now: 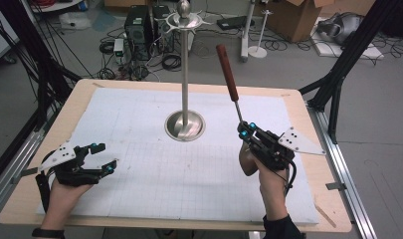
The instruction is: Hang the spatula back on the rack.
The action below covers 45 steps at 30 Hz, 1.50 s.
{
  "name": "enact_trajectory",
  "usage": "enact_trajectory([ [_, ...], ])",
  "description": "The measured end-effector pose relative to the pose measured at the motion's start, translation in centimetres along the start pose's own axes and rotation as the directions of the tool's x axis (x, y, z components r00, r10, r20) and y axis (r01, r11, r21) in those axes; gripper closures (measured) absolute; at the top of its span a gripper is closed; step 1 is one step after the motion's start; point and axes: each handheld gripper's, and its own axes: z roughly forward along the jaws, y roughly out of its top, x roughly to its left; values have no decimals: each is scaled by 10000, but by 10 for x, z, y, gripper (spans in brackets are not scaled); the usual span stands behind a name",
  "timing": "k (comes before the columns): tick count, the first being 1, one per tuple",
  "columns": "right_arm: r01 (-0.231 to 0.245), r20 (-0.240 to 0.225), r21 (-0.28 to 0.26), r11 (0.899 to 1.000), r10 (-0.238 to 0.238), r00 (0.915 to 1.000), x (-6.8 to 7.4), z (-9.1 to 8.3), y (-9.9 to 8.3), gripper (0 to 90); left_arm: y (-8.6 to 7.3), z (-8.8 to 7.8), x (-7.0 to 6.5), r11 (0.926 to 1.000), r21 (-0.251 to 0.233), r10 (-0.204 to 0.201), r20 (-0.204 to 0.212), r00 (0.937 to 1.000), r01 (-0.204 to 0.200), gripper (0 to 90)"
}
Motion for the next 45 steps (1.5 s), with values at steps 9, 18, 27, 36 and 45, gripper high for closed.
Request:
enact_trajectory([
  [9, -48, 55, -138, 9999, 49, 10000, 8, 20, 4, 847, 0, 0, 0, 10000, 8, 8, 25, 10000, -9, 203],
  [18, -82, 212, -261, 9996, 87, 9997, 9, 25, 5, 847, 1, 0, 0, 10000, -17, 51, 66, 10000, -51, 203],
  [27, -116, 352, -254, 9996, 125, 9993, 7, 28, 4, 847, 1, 1, -1, 10000, -10, 69, 95, 9999, -69, 203],
  [36, -137, 464, -293, 9995, 150, 9988, 9, 30, 7, 847, 1, -2, 1, 10000, -53, 60, 117, 9999, -59, 203],
  [45, 56, 577, -364, 9993, -35, 9983, 13, 47, 7, 847, 1, -2, 1, 10000, -59, 35, 131, 9999, -34, 203],
])
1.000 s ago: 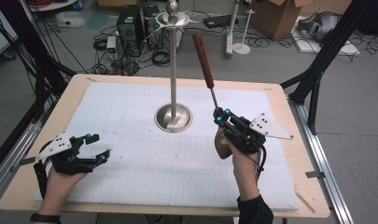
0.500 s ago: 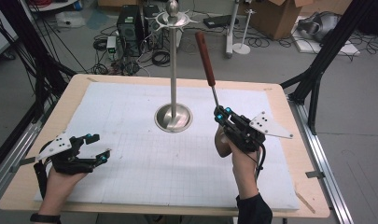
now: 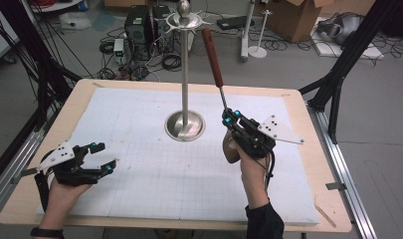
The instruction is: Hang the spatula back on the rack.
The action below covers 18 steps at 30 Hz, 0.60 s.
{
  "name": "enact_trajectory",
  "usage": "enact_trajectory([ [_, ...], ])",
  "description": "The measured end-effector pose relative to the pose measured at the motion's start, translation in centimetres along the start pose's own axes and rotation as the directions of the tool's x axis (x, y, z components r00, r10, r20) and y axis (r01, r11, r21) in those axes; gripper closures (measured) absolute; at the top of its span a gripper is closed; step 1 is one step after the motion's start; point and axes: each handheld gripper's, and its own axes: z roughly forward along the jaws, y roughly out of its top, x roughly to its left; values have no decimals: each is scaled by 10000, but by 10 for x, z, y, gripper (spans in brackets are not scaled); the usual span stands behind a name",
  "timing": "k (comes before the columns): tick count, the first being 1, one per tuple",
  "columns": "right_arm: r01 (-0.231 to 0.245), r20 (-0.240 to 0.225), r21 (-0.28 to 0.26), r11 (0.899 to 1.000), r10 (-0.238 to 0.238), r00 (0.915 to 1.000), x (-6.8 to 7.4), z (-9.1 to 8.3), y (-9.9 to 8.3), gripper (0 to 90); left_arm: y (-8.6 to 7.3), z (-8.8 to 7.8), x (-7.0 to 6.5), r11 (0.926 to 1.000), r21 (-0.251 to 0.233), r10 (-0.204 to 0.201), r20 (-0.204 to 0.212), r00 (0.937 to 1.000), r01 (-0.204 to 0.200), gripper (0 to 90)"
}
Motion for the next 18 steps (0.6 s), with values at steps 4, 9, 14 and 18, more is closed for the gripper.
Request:
enact_trajectory([
  [4, -48, 60, -122, 9999, 49, 10000, 2, 8, -1, 847, 1, 0, 0, 10000, -46, 8, -15, 10000, -8, 203],
  [9, -68, 50, -234, 9997, 69, 10000, 5, 15, 0, 847, 0, -1, 1, 10000, -43, -21, -50, 10000, 21, 204],
  [14, -89, 99, -166, 9998, 90, 9999, 6, 20, -3, 847, 1, -1, 0, 10000, -57, 20, -23, 10000, -20, 203],
  [18, -35, 169, -240, 9997, 40, 9999, 6, 22, -3, 847, 1, -1, 0, 10000, -48, -8, -31, 10000, 8, 203],
])
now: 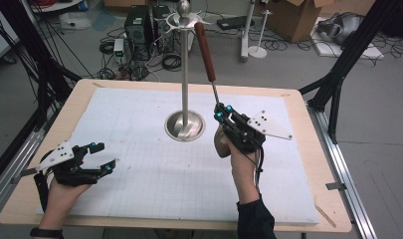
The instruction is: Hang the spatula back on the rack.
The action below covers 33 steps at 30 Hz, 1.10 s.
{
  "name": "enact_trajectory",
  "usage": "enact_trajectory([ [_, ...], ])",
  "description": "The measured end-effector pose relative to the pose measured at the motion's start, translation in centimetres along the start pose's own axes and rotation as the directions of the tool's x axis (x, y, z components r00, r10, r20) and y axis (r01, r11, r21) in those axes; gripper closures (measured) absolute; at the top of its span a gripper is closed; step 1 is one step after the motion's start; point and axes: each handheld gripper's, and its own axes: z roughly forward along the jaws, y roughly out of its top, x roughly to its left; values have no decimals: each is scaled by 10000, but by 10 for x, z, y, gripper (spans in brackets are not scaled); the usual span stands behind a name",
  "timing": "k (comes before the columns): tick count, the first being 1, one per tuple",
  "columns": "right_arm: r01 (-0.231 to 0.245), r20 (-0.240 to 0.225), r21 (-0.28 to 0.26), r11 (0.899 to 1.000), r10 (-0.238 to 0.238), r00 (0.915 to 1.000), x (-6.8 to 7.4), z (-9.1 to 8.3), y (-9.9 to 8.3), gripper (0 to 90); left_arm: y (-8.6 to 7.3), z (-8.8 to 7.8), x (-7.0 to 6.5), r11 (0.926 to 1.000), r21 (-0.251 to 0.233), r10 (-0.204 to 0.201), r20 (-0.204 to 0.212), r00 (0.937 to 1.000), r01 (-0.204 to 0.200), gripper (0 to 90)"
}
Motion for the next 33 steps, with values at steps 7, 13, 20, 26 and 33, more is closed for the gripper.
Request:
enact_trajectory([
  [7, 11, 86, 86, 10000, -12, 10000, -1, 7, -2, 847, 0, 0, 0, 10000, -9, -2, 14, 10000, 2, 203],
  [13, 28, 163, 133, 9999, -30, 9999, 0, 11, -2, 847, 0, 0, 0, 10000, 9, -32, -4, 10000, 32, 203],
  [20, 214, 293, 113, 9997, -217, 9993, 3, 13, -2, 847, 0, 0, 1, 10000, 33, 11, -11, 10000, -11, 203],
  [26, 246, 421, 83, 9997, -249, 9988, 6, 14, -2, 847, 0, 0, 0, 10000, 27, -22, 6, 10000, 22, 203],
  [33, 542, 656, 118, 9985, -548, 9963, 11, 14, -3, 846, 0, 0, 0, 10000, 35, 17, 26, 10000, -17, 203],
])
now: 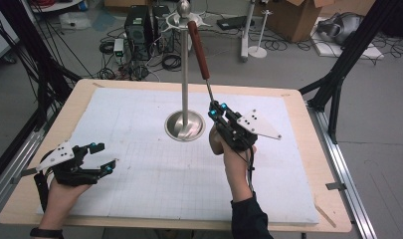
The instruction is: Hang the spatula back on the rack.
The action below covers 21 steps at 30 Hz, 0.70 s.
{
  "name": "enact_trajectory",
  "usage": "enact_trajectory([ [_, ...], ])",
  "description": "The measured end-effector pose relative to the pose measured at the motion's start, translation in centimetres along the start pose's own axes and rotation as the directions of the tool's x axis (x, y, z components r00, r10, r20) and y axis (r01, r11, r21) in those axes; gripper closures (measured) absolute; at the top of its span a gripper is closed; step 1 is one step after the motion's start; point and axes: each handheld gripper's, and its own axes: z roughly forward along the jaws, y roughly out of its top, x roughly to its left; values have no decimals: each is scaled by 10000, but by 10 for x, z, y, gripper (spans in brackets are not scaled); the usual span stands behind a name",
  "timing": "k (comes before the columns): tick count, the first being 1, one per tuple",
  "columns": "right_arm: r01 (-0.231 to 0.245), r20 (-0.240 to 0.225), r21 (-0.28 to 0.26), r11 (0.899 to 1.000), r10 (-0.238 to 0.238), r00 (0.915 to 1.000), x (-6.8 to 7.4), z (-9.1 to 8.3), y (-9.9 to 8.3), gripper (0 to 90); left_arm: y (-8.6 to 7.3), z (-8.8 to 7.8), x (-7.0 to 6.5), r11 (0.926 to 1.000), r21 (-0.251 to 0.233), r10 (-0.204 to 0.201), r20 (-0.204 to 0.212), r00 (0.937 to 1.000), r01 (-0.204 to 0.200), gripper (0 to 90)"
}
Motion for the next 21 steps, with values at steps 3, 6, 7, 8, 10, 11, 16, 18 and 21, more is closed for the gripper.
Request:
enact_trajectory([
  [3, -30, 26, -81, 10000, 30, 10000, 1, -1, 0, 846, 0, 0, 0, 10000, -12, -20, -2, 10000, 20, 203],
  [6, 36, 71, -119, 9999, -35, 10000, 2, -3, -1, 847, 0, 0, 0, 10000, 1, -36, -2, 10000, 36, 203],
  [7, 50, 47, -92, 9999, -49, 10000, 3, -3, -1, 846, 0, 0, 0, 10000, 10, -34, -3, 10000, 34, 204],
  [8, 73, 86, -78, 9999, -72, 9999, 3, -3, -2, 847, 0, 0, 0, 10000, 25, -12, -1, 10000, 12, 203],
  [10, 111, 103, -38, 9999, -111, 9999, 4, -2, -2, 846, 0, 0, 0, 10000, 11, 13, 17, 10000, -13, 203],
  [11, 137, 169, -23, 9999, -136, 9998, 5, -2, -2, 846, 0, 0, 0, 10000, 6, 18, 11, 10000, -18, 203],
  [16, 343, 273, -14, 9994, -342, 9990, 8, -2, -2, 846, 0, 0, 0, 10000, -2, 5, 7, 10000, -5, 203],
  [18, 398, 301, -51, 9992, -396, 9988, 9, -3, -2, 846, 0, -1, 0, 10000, -6, -32, -2, 10000, 32, 204],
  [21, 392, 313, -41, 9992, -391, 9987, 8, -3, -2, 846, 0, 0, 0, 10000, -8, -8, 10, 10000, 8, 203],
])
